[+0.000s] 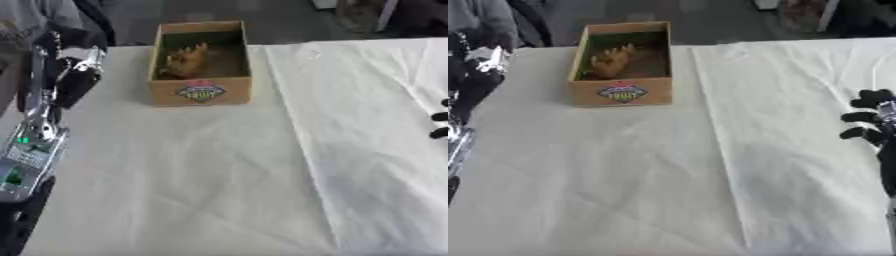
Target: Pick up objects on the table and place them in the box.
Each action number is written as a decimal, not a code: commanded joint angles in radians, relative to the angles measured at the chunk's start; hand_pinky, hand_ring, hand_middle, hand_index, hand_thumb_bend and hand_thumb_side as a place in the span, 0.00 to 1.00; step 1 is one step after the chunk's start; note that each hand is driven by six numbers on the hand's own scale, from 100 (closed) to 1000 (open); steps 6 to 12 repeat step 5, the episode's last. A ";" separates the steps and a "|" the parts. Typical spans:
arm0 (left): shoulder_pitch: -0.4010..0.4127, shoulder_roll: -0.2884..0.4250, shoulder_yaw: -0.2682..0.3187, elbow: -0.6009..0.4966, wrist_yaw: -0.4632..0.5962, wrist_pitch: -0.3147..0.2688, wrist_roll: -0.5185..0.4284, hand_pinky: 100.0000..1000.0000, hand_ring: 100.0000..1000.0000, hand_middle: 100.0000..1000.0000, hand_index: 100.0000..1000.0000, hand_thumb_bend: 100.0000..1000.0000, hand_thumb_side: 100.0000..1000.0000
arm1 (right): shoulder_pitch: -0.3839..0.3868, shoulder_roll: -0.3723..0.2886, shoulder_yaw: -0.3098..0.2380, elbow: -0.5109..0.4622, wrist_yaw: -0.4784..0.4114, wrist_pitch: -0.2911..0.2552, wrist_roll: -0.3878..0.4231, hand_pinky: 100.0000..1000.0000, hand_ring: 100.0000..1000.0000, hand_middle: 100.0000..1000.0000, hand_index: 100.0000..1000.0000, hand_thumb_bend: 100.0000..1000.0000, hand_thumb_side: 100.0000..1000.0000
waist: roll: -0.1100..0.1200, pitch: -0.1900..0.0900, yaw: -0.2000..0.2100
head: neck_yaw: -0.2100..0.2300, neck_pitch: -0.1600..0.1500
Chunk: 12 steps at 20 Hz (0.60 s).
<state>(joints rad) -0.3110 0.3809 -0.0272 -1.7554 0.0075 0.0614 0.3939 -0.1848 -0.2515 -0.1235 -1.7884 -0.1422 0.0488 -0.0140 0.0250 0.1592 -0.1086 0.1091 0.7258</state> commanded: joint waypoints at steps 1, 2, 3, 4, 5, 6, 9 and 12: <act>0.011 -0.017 0.012 -0.034 0.015 -0.032 0.019 0.49 0.75 0.46 0.60 0.26 0.36 | -0.014 -0.013 -0.007 -0.021 -0.009 -0.002 -0.003 0.40 0.57 0.60 0.72 0.00 0.65 | -0.002 -0.009 0.003 | 0.005 -0.003; 0.023 -0.025 0.010 -0.035 0.016 -0.043 0.020 0.48 0.74 0.46 0.60 0.26 0.36 | -0.014 -0.012 -0.007 -0.022 -0.009 -0.002 -0.002 0.40 0.57 0.60 0.72 0.00 0.65 | -0.002 -0.008 0.003 | 0.005 -0.007; 0.034 -0.032 0.010 -0.035 0.018 -0.052 0.024 0.48 0.74 0.45 0.60 0.26 0.37 | -0.015 -0.012 -0.007 -0.022 -0.009 -0.002 -0.002 0.40 0.57 0.60 0.72 0.00 0.65 | -0.002 -0.006 0.003 | 0.005 -0.009; 0.044 -0.040 0.010 -0.033 0.022 -0.060 0.028 0.48 0.74 0.45 0.60 0.26 0.38 | -0.016 -0.013 -0.007 -0.023 -0.010 -0.002 -0.002 0.40 0.57 0.60 0.72 0.00 0.65 | -0.002 -0.004 0.003 | 0.005 -0.009; 0.052 -0.047 0.010 -0.031 0.026 -0.067 0.033 0.48 0.73 0.45 0.59 0.26 0.38 | -0.017 -0.013 -0.007 -0.024 -0.010 -0.002 -0.002 0.40 0.57 0.60 0.72 0.00 0.65 | -0.001 -0.003 0.001 | 0.004 -0.009; 0.052 -0.047 0.010 -0.031 0.026 -0.067 0.033 0.48 0.73 0.45 0.59 0.26 0.38 | -0.017 -0.013 -0.007 -0.024 -0.010 -0.002 -0.002 0.40 0.57 0.60 0.72 0.00 0.65 | -0.001 -0.003 0.001 | 0.004 -0.009; 0.052 -0.047 0.010 -0.031 0.026 -0.067 0.033 0.48 0.73 0.45 0.59 0.26 0.38 | -0.017 -0.013 -0.007 -0.024 -0.010 -0.002 -0.002 0.40 0.57 0.60 0.72 0.00 0.65 | -0.001 -0.003 0.001 | 0.004 -0.009; 0.052 -0.047 0.010 -0.031 0.026 -0.067 0.033 0.48 0.73 0.45 0.59 0.26 0.38 | -0.017 -0.013 -0.007 -0.024 -0.010 -0.002 -0.002 0.40 0.57 0.60 0.72 0.00 0.65 | -0.001 -0.003 0.001 | 0.004 -0.009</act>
